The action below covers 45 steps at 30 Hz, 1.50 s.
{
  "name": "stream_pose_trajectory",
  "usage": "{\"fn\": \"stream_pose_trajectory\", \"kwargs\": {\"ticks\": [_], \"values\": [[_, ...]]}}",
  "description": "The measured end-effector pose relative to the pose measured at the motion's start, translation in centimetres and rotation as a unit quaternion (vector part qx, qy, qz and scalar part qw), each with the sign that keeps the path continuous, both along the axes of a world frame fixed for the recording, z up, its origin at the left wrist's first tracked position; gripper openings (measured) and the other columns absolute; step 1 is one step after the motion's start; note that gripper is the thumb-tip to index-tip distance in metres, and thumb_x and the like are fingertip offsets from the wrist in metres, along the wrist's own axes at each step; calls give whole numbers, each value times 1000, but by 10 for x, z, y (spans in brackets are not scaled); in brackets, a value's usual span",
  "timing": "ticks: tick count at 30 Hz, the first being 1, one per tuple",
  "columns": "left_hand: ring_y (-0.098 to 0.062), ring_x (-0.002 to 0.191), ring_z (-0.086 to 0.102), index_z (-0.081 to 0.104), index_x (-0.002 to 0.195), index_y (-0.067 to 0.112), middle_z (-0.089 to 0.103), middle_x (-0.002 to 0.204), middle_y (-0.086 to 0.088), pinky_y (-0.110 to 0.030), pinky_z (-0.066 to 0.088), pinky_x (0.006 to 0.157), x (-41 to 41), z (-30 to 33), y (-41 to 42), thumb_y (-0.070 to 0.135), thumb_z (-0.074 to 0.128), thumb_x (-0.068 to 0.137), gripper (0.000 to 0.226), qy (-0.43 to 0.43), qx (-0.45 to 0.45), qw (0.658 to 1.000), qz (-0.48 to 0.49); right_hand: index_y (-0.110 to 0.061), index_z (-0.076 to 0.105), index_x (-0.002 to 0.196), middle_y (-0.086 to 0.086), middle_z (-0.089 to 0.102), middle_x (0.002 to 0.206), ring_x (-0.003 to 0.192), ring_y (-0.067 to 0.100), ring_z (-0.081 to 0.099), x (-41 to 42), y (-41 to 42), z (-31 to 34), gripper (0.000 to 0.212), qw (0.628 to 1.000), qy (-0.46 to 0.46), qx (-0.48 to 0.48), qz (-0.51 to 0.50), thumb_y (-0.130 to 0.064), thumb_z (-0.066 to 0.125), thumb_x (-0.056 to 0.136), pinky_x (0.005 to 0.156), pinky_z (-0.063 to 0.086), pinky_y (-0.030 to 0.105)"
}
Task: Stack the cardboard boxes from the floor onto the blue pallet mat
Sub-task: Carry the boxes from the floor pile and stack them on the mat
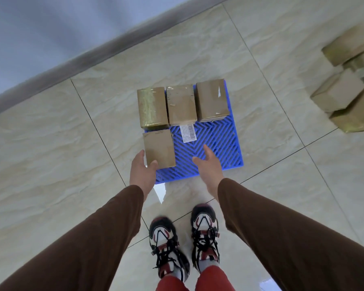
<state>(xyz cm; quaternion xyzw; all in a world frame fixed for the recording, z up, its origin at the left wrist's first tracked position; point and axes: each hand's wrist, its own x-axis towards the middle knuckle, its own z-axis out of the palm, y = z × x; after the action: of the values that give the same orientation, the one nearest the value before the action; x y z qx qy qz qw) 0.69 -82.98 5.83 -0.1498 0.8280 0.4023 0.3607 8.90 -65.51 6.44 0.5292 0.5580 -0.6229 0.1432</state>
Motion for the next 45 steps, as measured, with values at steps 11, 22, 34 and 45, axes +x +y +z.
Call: {"fn": "stream_pose_trajectory", "kwargs": {"ticks": [11, 22, 34, 45], "values": [[-21, 133, 48, 35, 155, 16, 39, 157, -1, -34, 41, 107, 41, 79, 166, 23, 58, 100, 60, 37, -19, 992, -119, -30, 45, 150, 2, 47, 153, 140, 16, 44, 89, 173, 79, 57, 986, 19, 121, -108, -32, 61, 95, 116, 38, 44], [-31, 135, 50, 40, 151, 20, 42, 154, -2, -44, 41, 112, 144, 106, 366, 36, 62, 87, 69, 5, 30, 990, -138, -26, 49, 146, -2, 54, 142, 132, 16, 50, 181, 340, 107, 51, 981, -3, 139, -136, -35, 59, 97, 112, 41, 42], [-21, 144, 37, 38, 153, 18, 37, 157, -2, -37, 30, 118, 140, 93, 482, 26, 57, 99, 58, 41, -9, 980, -196, -27, 50, 141, -9, 50, 141, 127, 14, 53, 162, 460, 93, 47, 980, 17, 101, -169, -36, 57, 95, 102, 45, 38], [-26, 145, 38, 30, 157, 18, 37, 160, -8, -40, 32, 118, 169, 13, 595, 28, 58, 99, 65, -47, -46, 990, -122, -23, 54, 137, 1, 58, 138, 124, 23, 54, 207, 655, 34, 47, 988, -33, 140, -50, -38, 53, 93, 108, 44, 49]]}}
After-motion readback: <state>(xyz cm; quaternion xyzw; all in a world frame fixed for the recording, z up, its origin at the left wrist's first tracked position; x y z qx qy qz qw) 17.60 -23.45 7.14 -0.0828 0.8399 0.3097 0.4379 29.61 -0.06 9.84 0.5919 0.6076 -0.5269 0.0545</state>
